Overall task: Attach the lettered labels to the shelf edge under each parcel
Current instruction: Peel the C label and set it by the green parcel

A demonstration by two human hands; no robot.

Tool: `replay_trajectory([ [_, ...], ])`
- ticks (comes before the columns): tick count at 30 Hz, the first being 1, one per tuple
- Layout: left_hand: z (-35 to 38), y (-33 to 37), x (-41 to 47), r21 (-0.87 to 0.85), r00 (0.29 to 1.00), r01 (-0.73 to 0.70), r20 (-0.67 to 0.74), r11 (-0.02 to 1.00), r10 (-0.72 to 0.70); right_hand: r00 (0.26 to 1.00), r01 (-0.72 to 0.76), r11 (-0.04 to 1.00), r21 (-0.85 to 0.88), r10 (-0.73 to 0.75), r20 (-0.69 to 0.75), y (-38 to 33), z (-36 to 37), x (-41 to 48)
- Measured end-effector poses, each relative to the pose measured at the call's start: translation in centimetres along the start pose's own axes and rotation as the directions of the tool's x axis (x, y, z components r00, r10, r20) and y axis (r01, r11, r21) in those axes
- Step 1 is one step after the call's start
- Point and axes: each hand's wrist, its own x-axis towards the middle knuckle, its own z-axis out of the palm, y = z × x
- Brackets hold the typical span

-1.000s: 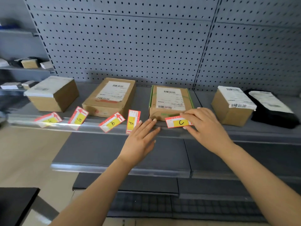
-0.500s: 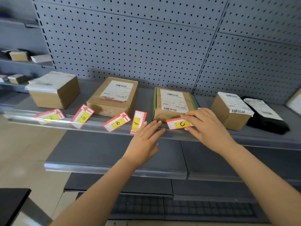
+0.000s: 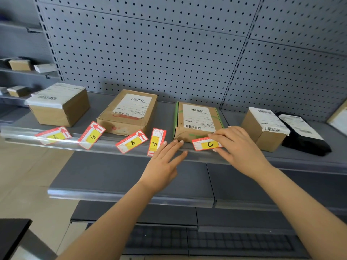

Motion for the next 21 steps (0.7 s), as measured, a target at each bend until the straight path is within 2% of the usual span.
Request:
replay_trajectory([
  [5, 0.0, 0.7, 0.3, -0.041, 0.997, 0.068, -0.021, 0.997, -0.069, 1.000, 0.008, 1.000, 0.006, -0.008, 0.006, 0.4, 0.1, 0.0],
  [11, 1.2, 0.0, 0.4, 0.086, 1.000, 0.006, -0.023, 0.996, -0.004, 1.000, 0.012, 1.000, 0.022, -0.012, -0.004, 0.6, 0.3, 0.4],
  [21, 2.8, -0.5, 0.2, 0.089, 0.983, -0.024, -0.177, 0.996, 0.040, 0.997, 0.071, 0.996, 0.051, -0.071, 0.014, 0.3, 0.9, 0.4],
])
